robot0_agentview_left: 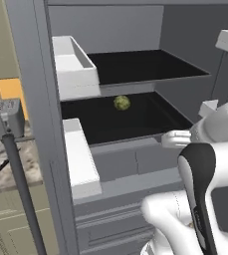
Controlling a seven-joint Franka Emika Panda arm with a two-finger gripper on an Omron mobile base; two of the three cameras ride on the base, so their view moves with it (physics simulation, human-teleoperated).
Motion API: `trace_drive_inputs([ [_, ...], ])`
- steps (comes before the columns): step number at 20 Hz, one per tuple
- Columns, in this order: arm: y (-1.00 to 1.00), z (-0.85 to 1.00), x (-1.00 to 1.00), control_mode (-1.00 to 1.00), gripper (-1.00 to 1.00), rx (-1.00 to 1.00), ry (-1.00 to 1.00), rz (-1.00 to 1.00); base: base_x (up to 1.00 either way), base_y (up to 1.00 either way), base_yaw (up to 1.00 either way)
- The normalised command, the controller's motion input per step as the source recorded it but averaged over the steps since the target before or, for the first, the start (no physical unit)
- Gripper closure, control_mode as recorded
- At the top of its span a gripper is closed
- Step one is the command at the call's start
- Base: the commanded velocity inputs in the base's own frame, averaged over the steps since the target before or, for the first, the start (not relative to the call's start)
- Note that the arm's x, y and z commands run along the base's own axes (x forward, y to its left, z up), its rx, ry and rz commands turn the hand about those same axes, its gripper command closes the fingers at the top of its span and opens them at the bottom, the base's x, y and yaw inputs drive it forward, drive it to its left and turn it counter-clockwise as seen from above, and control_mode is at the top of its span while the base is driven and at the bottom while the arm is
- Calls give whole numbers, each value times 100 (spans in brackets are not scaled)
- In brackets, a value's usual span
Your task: Retrieve the butter from the fridge and place it on a plate on the dining table. Then retrieve the butter knife by the fridge and place it near the plate.
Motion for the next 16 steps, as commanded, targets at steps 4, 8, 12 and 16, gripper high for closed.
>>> trace_drive_inputs([
  [4, 0, 0, 0, 100, 100, 0, 0, 0, -78, 0, 0],
  [8, 0, 0, 0, 100, 100, 0, 0, 0, -77, 0, 0],
  [12, 0, 0, 0, 100, 100, 0, 0, 0, -98, -2, -3],
  [16, 0, 0, 0, 100, 100, 0, 0, 0, -100, 0, 0],
])
